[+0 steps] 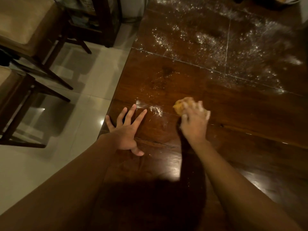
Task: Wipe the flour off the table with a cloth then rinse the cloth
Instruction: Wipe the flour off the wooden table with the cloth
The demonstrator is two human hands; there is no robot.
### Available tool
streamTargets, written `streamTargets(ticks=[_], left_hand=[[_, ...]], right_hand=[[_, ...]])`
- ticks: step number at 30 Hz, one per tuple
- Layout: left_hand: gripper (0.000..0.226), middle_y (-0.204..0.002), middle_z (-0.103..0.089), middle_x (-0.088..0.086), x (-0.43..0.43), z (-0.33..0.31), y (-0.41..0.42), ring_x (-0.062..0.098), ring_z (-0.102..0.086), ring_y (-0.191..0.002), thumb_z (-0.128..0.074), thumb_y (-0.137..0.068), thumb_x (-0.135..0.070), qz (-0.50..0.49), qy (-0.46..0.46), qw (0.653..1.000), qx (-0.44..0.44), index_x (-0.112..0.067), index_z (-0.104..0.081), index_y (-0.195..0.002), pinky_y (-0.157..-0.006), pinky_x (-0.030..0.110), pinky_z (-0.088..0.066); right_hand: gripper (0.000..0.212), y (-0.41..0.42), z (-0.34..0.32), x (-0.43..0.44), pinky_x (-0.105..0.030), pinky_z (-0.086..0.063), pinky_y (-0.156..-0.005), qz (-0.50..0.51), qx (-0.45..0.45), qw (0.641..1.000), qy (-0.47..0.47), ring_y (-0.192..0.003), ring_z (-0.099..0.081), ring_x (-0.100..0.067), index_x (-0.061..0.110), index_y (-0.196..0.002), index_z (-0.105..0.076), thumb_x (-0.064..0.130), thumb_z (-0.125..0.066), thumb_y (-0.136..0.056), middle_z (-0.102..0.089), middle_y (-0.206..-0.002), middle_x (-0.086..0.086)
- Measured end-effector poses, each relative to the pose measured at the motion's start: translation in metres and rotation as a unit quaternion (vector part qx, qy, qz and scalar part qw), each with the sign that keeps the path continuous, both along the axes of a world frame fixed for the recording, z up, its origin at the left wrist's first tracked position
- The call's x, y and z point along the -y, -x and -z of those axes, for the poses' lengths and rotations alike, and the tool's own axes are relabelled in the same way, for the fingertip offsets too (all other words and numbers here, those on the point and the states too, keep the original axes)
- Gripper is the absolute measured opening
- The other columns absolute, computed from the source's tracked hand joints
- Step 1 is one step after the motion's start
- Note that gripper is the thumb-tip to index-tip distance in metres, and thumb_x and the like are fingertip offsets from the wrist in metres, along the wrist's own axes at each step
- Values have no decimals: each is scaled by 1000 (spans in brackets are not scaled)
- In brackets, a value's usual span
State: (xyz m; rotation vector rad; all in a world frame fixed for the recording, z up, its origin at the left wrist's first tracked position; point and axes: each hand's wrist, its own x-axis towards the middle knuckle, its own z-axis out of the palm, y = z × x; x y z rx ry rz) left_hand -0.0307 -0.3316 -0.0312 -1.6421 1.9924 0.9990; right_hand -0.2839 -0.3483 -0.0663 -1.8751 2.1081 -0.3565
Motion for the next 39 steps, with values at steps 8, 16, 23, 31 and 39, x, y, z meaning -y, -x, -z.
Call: streamTargets(ticks=[8, 16, 23, 31, 39], left_hand=[[148, -142, 50, -10, 1, 0, -1, 25, 41, -134, -85, -46, -61, 6, -14, 1000, 1, -54, 36, -132, -95, 74, 21], [150, -146, 44, -13, -3, 2, -3, 22, 37, -137, -84, -45, -62, -8, 18, 1000, -19, -47, 35, -136, -97, 72, 23], [122, -150, 36, -18, -44, 13, -51, 15, 25, -142, -49, -55, -92, -51, 77, 994, -50, -49, 25, -141, -112, 64, 1], [112, -149, 37, -19, -48, 19, -58, 20, 26, -142, -52, -61, -86, -59, 62, 995, -43, -57, 24, -138, -108, 70, -9], [116, -148, 38, -18, -40, 18, -58, 23, 27, -141, -61, -59, -82, -57, 54, 996, -34, -59, 23, -137, -107, 70, -9]], right_hand=[[52, 50, 3, -49, -61, -5, -121, -321, -65, 944, -42, -153, -13, -19, 44, -142, -46, 21, -58, -97, -23, -162, 16], [51, -17, 8, -117, -65, -14, -117, -8, -20, 999, -26, -150, -21, -31, 33, -140, -51, 22, -39, -92, -34, -161, 2], [73, 32, -10, -76, -71, -16, -111, -324, -191, 927, -6, -149, -27, -30, 54, -140, -41, 22, -72, -81, -27, -161, 11], [36, -5, -5, 106, -47, -40, -110, 26, 30, 997, 65, -127, -54, -34, 20, -133, -63, 10, -52, -100, -62, -135, -12], [38, -101, -4, 115, -46, -15, -123, -289, 88, 953, -26, -145, -32, -23, 26, -132, -64, 12, -55, -98, -48, -151, -7]])
